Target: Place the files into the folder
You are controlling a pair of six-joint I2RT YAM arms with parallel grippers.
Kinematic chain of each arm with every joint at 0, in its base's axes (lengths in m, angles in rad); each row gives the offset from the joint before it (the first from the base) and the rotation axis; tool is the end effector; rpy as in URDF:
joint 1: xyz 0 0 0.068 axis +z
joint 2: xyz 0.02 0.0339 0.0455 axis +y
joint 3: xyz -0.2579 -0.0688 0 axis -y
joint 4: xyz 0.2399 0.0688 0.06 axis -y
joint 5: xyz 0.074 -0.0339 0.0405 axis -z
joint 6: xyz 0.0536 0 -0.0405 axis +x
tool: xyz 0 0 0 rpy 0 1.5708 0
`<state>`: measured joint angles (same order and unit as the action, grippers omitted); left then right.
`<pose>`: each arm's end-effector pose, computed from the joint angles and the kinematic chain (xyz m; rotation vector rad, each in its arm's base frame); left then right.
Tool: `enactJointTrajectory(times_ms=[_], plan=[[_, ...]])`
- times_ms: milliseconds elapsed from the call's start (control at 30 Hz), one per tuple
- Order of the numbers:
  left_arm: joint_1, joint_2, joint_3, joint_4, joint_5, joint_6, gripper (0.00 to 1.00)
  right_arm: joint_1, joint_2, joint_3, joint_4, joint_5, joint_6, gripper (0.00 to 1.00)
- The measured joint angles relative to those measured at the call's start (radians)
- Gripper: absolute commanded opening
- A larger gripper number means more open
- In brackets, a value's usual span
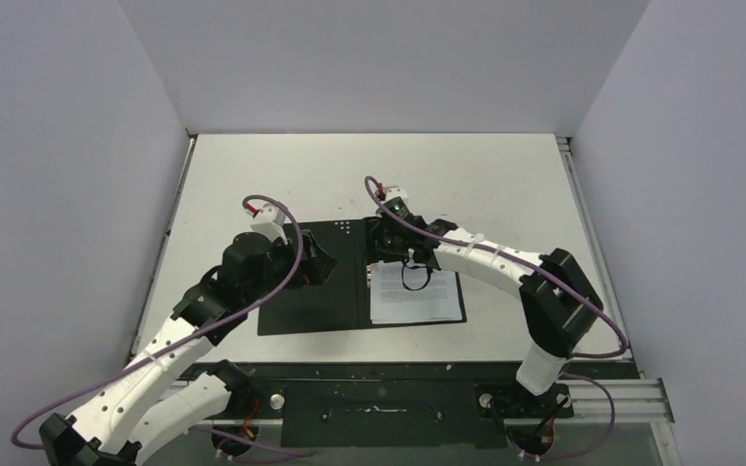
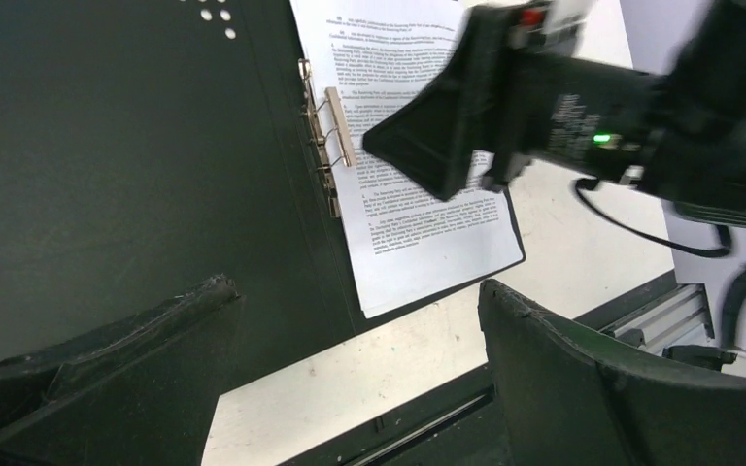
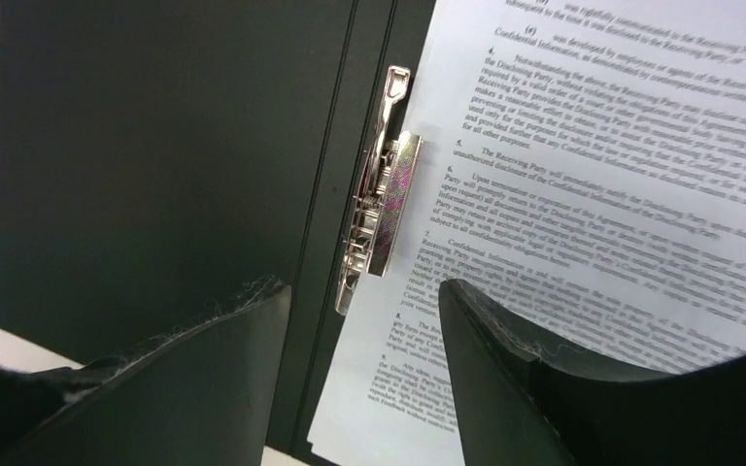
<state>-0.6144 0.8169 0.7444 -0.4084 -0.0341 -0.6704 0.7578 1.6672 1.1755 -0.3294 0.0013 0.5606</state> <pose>0.1646 -0.1139 0.2850 -0.0820 2.1380 -0.7478 0.2699 0.2553 0.2164 -0.2438 2.4708 0.5970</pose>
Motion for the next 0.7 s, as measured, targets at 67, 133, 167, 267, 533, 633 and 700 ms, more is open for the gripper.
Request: enactJointTrajectory(times_ms=[67, 133, 167, 267, 533, 633, 700], plan=[[0.000, -0.027, 0.024, -0.036, -0.004, 0.028, 0.93, 0.017, 0.048, 0.016, 0.002, 0.011, 0.006, 0.57], [0.000, -0.053, 0.047, -0.073, -0.013, 0.058, 0.93, 0.031, 0.092, 0.028, 0.003, 0.023, 0.011, 0.55], [0.000, -0.064, 0.054, -0.089, -0.019, 0.071, 0.93, 0.035, 0.108, 0.032, 0.005, 0.027, 0.013, 0.54], [0.000, -0.092, 0.059, -0.120, -0.042, 0.108, 0.93, 0.042, 0.137, 0.038, 0.006, 0.036, 0.021, 0.51], [0.001, -0.140, 0.045, -0.172, -0.060, 0.137, 0.93, 0.042, 0.193, 0.074, 0.014, 0.049, 0.029, 0.43], [0.001, -0.145, 0.045, -0.177, -0.063, 0.139, 0.93, 0.042, 0.206, 0.085, 0.014, 0.056, 0.030, 0.40], [0.001, -0.145, 0.045, -0.180, -0.063, 0.141, 0.92, 0.042, 0.216, 0.093, 0.014, 0.063, 0.031, 0.38]])
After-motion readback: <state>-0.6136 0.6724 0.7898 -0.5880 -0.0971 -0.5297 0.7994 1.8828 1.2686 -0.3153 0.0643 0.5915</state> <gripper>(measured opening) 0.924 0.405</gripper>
